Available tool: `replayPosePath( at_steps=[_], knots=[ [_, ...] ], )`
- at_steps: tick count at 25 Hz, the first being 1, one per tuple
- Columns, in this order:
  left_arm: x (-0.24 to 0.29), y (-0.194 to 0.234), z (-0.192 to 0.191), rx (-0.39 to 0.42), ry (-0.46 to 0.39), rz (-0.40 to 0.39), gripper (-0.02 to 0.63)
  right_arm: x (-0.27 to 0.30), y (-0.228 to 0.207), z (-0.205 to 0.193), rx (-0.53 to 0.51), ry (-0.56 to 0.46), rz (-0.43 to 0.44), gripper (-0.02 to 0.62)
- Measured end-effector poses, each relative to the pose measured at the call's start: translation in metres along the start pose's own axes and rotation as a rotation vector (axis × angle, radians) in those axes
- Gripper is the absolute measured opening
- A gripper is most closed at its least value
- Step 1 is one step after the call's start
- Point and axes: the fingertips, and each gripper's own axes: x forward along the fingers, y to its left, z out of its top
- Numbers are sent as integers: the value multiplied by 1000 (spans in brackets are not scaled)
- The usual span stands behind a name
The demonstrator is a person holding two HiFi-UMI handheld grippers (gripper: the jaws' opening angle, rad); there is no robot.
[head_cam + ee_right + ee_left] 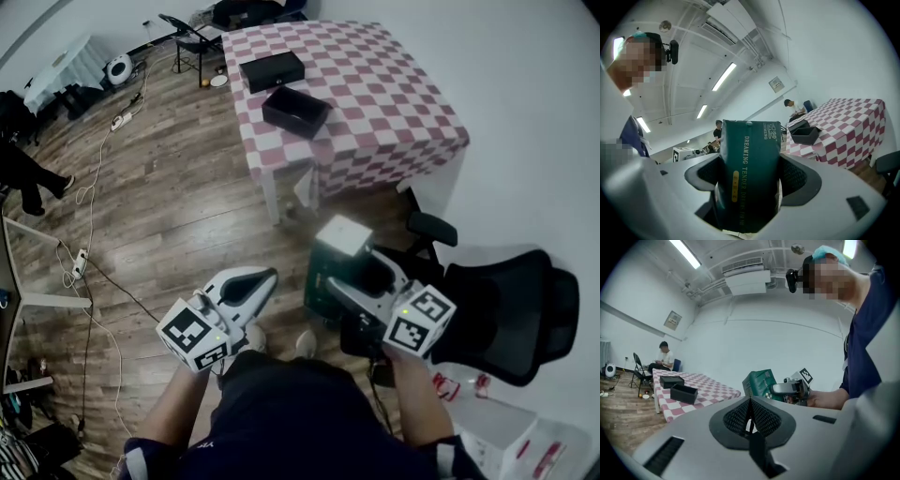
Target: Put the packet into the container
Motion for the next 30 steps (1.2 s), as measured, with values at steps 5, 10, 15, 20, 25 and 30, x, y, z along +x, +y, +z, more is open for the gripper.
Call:
replayPosePath(
  at_steps=[5, 10, 15, 20, 25, 30],
  knots=[
    [14, -14, -3, 6, -8, 33, 25, -22, -15, 1, -3, 8, 17, 387],
    [24, -24, -7, 1, -2, 60, 25, -42, -33, 2, 8, 13, 17, 387],
    [32, -13, -8, -2, -3, 75, 25, -38, -47, 2, 13, 19, 21, 387],
    [53, 31, 13, -22, -9, 72, 25, -5, -74, 30, 15, 43, 6, 387],
    [68, 73, 2, -33, -8, 53, 25, 28, -102, 23, 27, 48, -13, 387],
    [81, 145, 7, -49, 11, 43, 25, 91, -130, 36, 40, 60, -29, 387]
  ],
)
